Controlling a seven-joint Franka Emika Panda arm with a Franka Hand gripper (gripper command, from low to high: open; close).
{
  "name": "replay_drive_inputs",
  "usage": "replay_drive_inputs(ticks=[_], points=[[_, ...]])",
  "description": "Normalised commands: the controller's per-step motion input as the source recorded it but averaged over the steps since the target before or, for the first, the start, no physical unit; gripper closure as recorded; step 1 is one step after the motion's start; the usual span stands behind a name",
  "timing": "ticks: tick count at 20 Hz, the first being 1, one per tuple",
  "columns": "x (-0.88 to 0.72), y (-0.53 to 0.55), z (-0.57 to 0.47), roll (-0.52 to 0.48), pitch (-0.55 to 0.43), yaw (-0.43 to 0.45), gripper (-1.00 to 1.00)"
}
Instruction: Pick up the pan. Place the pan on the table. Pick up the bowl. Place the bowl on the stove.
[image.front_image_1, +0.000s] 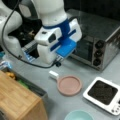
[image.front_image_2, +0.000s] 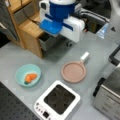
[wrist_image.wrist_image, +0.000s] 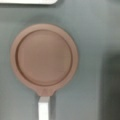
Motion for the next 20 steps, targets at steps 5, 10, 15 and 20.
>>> replay_drive_inputs(ticks=[5, 10, 15, 20], points=[[0.48, -0.22, 0.22, 0.131, 0.317, 0.034, -1.00], [0.41, -0.26, 0.15, 0.094, 0.293, 0.066, -1.00], [0.43, -0.35, 0.12, 0.099, 0.281, 0.104, -1.00], [0.45, -0.37, 0.11, 0.129, 0.268, 0.099, -1.00]])
